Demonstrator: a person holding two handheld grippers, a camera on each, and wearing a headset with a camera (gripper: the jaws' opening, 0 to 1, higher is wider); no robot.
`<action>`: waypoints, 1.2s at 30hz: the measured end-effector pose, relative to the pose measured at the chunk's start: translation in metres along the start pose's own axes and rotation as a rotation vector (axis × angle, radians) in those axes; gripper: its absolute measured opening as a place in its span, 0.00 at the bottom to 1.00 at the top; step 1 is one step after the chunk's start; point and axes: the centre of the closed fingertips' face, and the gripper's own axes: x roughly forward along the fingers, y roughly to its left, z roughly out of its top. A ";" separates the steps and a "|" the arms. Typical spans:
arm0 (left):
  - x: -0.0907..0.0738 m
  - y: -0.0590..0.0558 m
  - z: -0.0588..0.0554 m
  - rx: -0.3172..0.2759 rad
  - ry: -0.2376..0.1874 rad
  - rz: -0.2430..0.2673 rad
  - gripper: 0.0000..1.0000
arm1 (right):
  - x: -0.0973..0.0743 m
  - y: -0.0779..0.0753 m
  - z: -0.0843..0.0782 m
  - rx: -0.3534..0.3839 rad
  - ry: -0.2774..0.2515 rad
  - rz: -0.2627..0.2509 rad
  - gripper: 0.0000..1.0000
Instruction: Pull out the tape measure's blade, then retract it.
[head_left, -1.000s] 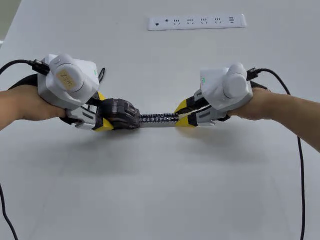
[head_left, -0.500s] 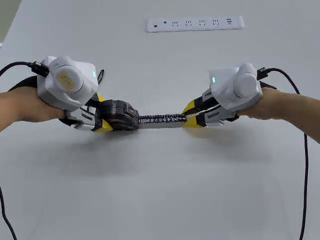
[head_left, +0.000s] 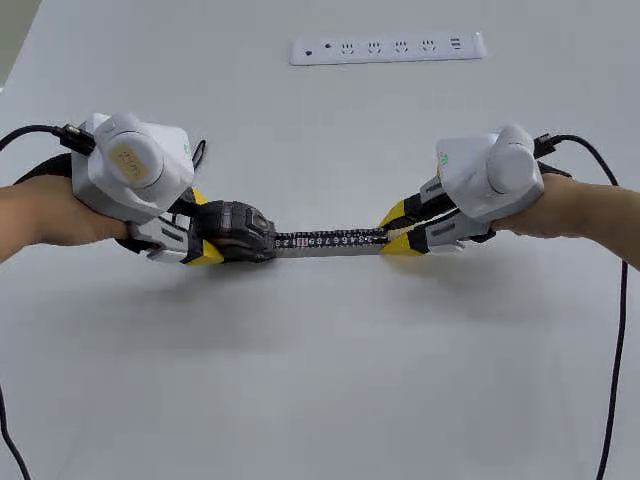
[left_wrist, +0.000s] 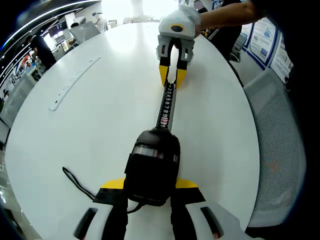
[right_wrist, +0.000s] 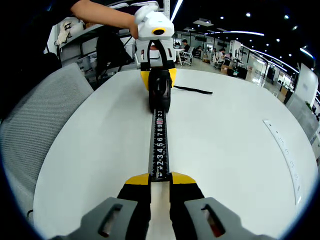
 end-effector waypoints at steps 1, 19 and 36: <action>0.000 0.000 0.000 0.000 0.000 0.000 0.30 | -0.001 0.000 -0.001 0.001 0.000 0.001 0.11; -0.001 -0.001 0.000 -0.001 0.001 0.001 0.30 | -0.021 0.001 -0.018 0.018 0.017 0.000 0.11; 0.000 0.000 0.000 -0.005 -0.001 0.002 0.30 | -0.039 -0.001 -0.036 0.032 0.038 -0.004 0.11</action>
